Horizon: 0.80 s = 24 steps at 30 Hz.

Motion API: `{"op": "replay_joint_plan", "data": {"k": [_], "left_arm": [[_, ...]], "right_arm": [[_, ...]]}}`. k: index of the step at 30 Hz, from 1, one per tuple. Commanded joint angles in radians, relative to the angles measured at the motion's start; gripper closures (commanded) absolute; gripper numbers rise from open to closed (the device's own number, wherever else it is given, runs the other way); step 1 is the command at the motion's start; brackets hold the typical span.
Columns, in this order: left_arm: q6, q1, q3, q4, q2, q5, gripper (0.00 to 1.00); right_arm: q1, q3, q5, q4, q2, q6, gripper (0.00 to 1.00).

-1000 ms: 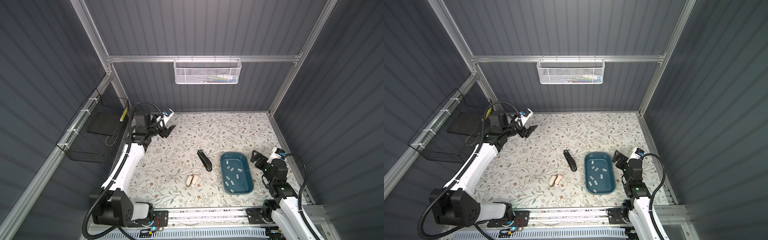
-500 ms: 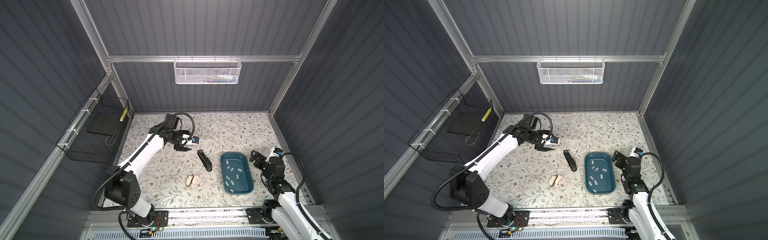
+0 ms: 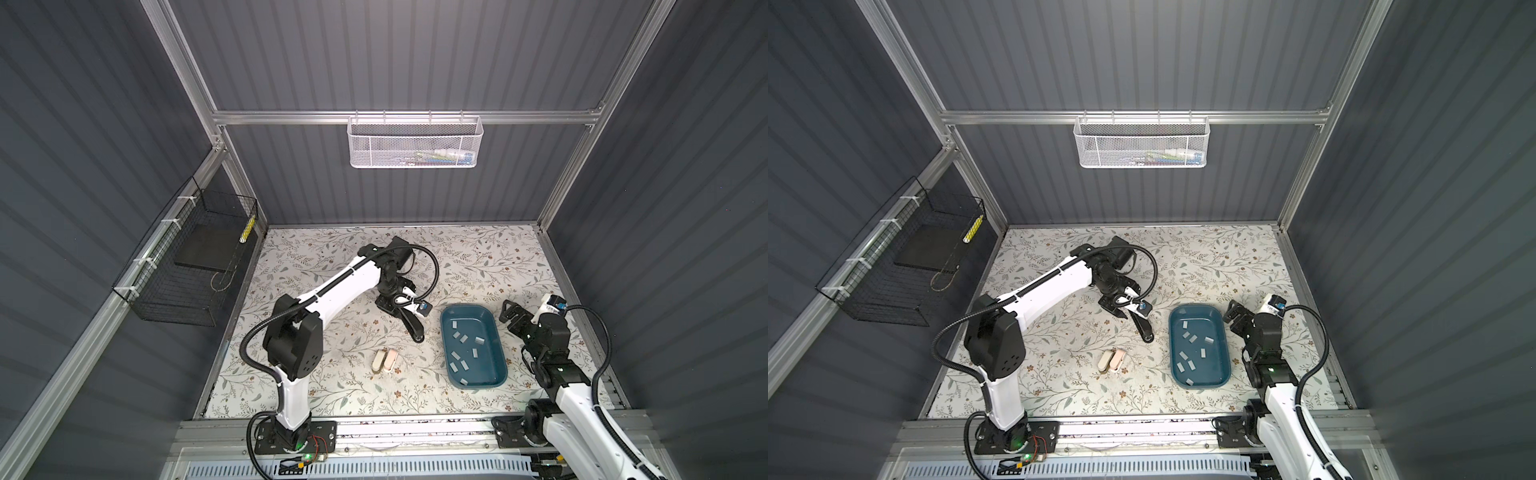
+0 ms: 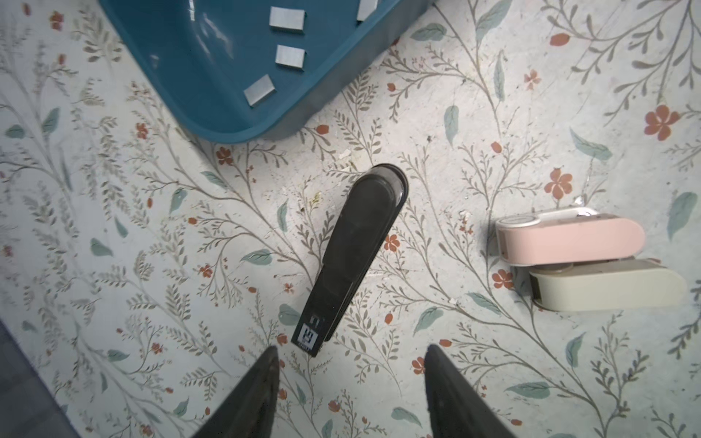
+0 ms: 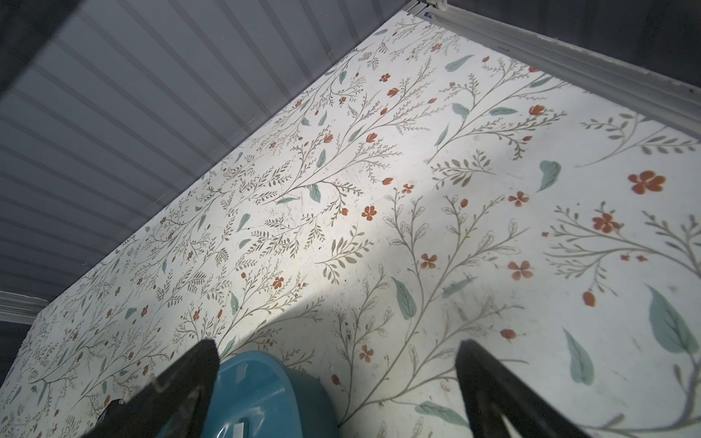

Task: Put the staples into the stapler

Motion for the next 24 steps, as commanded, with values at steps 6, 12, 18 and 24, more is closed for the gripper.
{"op": "replay_joint_plan", "data": {"k": [6,12,18,24], "left_arm": [[0.056,-0.091,0.041,-0.103,0.099,-0.070,0.35],[0.019,-0.112,0.103,-0.097,0.152,-0.053,0.33],[0.015,-0.133,0.129,-0.104,0.199,-0.071,0.33],[0.022,-0.141,0.117,-0.096,0.223,-0.107,0.40]], "right_arm": [[0.001,0.023,0.015,0.024,0.013,0.006,0.01],[0.000,0.026,0.012,0.026,0.021,0.006,0.01],[0.000,0.025,0.010,0.027,0.023,0.006,0.01],[0.001,0.026,0.009,0.029,0.026,0.004,0.01]]}}
